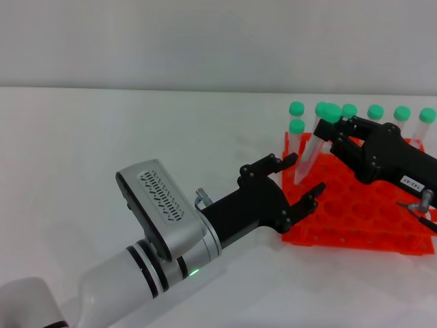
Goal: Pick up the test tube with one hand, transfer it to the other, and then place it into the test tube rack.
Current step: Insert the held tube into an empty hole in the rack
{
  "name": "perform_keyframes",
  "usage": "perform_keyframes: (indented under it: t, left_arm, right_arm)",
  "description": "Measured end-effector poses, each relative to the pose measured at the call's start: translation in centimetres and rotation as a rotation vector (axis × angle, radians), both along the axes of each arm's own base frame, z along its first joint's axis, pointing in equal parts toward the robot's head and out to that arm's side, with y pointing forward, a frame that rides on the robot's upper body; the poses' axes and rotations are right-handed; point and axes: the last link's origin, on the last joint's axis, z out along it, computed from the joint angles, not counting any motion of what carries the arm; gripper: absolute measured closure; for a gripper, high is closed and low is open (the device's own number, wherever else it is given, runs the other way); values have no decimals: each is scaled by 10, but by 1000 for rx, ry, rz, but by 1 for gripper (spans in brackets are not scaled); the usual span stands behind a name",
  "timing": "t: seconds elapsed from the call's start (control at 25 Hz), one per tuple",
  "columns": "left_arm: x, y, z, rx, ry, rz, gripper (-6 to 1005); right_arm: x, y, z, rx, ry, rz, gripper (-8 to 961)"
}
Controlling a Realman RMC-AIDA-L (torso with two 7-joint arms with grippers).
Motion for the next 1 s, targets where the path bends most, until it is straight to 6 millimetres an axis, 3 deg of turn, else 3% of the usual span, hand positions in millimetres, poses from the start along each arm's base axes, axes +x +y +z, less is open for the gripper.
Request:
perform_keyframes:
  t: [0.28, 0.48, 0.8, 1.0]
  left_arm:
    - [-13, -5, 2, 18, -10, 54, 327]
    - [-36, -17, 8, 62, -13, 126, 223]
    - [-79, -40, 30, 179, -74, 291, 226]
    - [-93, -49, 42, 242, -116, 341, 226]
  right_arm:
    - [8, 3, 6, 50, 2, -43, 747]
    - [13, 5, 4, 120, -14, -77, 746]
    - [11, 10, -8, 235, -41, -119, 746]
    - [8, 14, -18, 278, -71, -148, 745]
